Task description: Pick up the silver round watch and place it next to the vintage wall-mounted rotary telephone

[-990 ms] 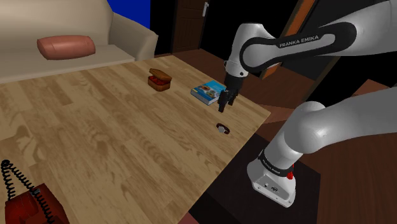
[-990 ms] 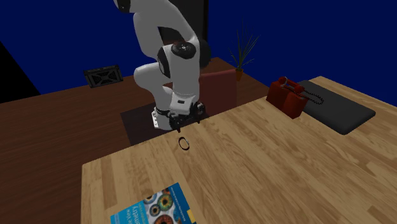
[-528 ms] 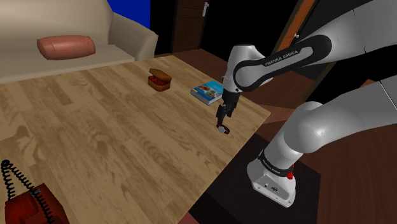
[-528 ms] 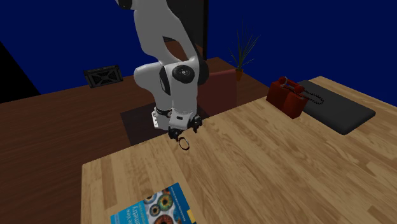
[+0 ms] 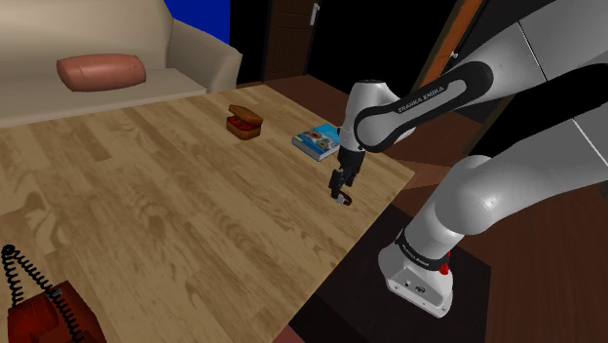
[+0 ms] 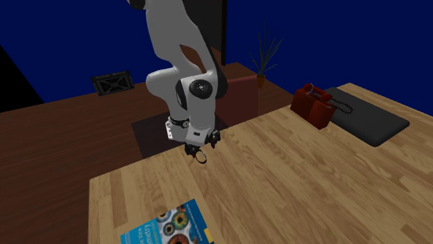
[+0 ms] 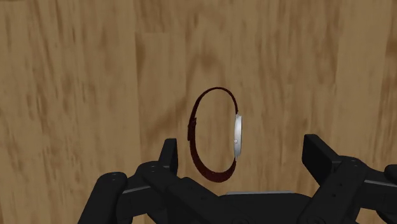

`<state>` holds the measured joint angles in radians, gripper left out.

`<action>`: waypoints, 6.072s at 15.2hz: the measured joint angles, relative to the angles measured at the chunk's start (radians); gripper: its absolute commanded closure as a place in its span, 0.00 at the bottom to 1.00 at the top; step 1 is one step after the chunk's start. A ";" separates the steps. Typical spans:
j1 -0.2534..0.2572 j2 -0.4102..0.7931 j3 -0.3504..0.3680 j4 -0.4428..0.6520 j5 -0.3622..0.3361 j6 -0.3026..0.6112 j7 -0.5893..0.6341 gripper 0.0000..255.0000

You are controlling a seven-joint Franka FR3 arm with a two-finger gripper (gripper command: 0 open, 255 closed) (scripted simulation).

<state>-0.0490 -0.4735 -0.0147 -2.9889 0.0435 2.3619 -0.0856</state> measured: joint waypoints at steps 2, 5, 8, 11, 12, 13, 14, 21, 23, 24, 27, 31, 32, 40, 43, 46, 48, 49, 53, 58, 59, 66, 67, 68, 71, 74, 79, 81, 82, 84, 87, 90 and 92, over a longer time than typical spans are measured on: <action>0.000 0.001 0.000 -0.001 0.000 0.002 0.000 0.00; 0.000 0.002 0.000 -0.001 0.000 0.003 0.000 1.00; 0.000 0.002 0.000 -0.001 0.000 0.002 0.000 1.00; 0.000 0.001 0.000 0.000 0.000 0.003 0.000 1.00; 0.000 0.002 0.000 0.000 0.000 0.003 0.000 1.00; 0.000 0.002 0.000 0.000 0.000 0.003 0.000 1.00; 0.000 0.002 0.000 0.000 0.000 0.003 0.000 1.00; -0.003 -0.096 0.002 0.027 -0.005 -0.122 0.006 1.00; -0.007 -0.126 0.001 0.041 -0.008 -0.165 0.006 1.00; -0.006 -0.141 0.002 0.048 -0.008 -0.187 0.008 1.00; -0.007 -0.180 0.002 0.070 -0.009 -0.249 0.010 1.00; -0.008 -0.227 0.003 0.102 -0.011 -0.328 0.013 1.00; -0.006 -0.232 0.004 0.112 -0.010 -0.343 0.015 1.00; -0.009 -0.293 0.003 0.189 -0.014 -0.482 0.018 1.00; -0.007 -0.303 0.005 0.223 -0.012 -0.526 0.022 1.00; -0.007 -0.314 0.005 0.259 -0.012 -0.572 0.023 1.00; -0.009 -0.326 0.003 0.279 -0.015 -0.604 0.022 1.00; -0.008 -0.328 0.005 0.291 -0.013 -0.618 0.024 1.00; -0.009 -0.333 0.003 0.345 -0.015 -0.677 0.024 1.00; -0.009 -0.334 0.003 0.410 -0.015 -0.743 0.026 1.00; -0.009 -0.334 0.003 0.422 -0.015 -0.755 0.027 1.00; 0.016 -0.322 0.051 0.488 0.027 -0.806 0.080 1.00; 0.025 -0.325 0.071 0.491 0.044 -0.811 0.101 1.00; 0.037 -0.321 0.095 0.490 0.065 -0.805 0.127 1.00; 0.066 -0.285 0.161 0.525 0.120 -0.796 0.199 1.00; 0.093 -0.255 0.228 0.542 0.172 -0.773 0.269 1.00; 0.128 -0.177 0.337 0.615 0.241 -0.747 0.388 1.00; 0.135 -0.132 0.380 0.647 0.259 -0.724 0.431 1.00; 0.139 -0.106 0.404 0.667 0.268 -0.713 0.458 1.00; 0.147 -0.066 0.448 0.707 0.283 -0.701 0.508 1.00; 0.153 0.007 0.514 0.776 0.291 -0.680 0.583 1.00; 0.155 0.094 0.582 0.852 0.284 -0.656 0.663 1.00; 0.156 0.154 0.626 0.903 0.270 -0.639 0.717 1.00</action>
<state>0.1070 -0.3196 0.6118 -2.0856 0.3139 1.7227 0.6311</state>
